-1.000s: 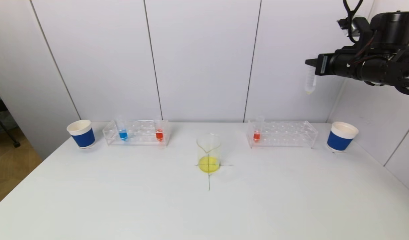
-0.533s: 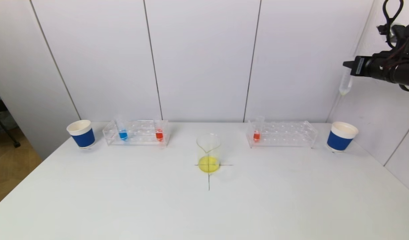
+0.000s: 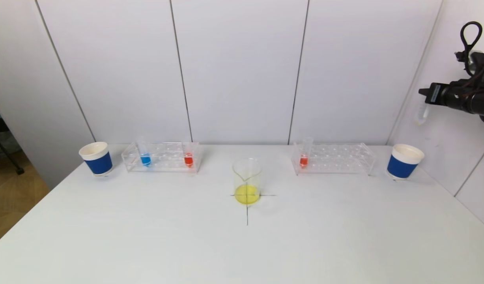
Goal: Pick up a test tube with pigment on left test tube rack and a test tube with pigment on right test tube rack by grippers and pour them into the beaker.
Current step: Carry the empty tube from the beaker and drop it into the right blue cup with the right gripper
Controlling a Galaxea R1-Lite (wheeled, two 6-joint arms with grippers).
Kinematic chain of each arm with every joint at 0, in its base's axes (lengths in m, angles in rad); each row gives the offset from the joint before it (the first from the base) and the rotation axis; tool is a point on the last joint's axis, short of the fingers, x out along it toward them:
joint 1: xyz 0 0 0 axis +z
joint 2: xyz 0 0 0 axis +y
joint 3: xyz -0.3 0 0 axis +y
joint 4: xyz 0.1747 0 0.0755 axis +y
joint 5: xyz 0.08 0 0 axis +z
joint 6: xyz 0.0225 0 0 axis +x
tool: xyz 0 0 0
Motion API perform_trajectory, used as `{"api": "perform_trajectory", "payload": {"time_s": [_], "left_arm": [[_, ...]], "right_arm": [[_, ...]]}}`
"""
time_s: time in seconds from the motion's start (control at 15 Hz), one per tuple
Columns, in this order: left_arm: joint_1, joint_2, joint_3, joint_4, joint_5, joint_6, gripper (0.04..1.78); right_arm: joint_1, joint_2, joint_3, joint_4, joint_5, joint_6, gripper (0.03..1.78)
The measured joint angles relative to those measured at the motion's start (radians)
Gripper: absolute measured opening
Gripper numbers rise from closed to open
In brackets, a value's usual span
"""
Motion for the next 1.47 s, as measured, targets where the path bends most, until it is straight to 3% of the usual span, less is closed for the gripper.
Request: {"api": "perform_trajectory", "payload": {"time_s": [0.27, 0.6, 1.47], "left_arm": [[0.000, 0.000, 0.000, 0.000, 0.000, 0.000, 1.76], [0.000, 0.000, 0.000, 0.000, 0.000, 0.000, 1.76], [0.000, 0.000, 0.000, 0.000, 0.000, 0.000, 1.76]], "right_arm": [[-0.005, 0.033, 0.031, -0.023, 0.000, -0.002, 0.47], [-0.004, 0.041, 0.150, -0.148, 0.001, -0.007, 0.47], [-0.005, 0.016, 0.406, -0.358, 0.012, -0.024, 0.47]]}}
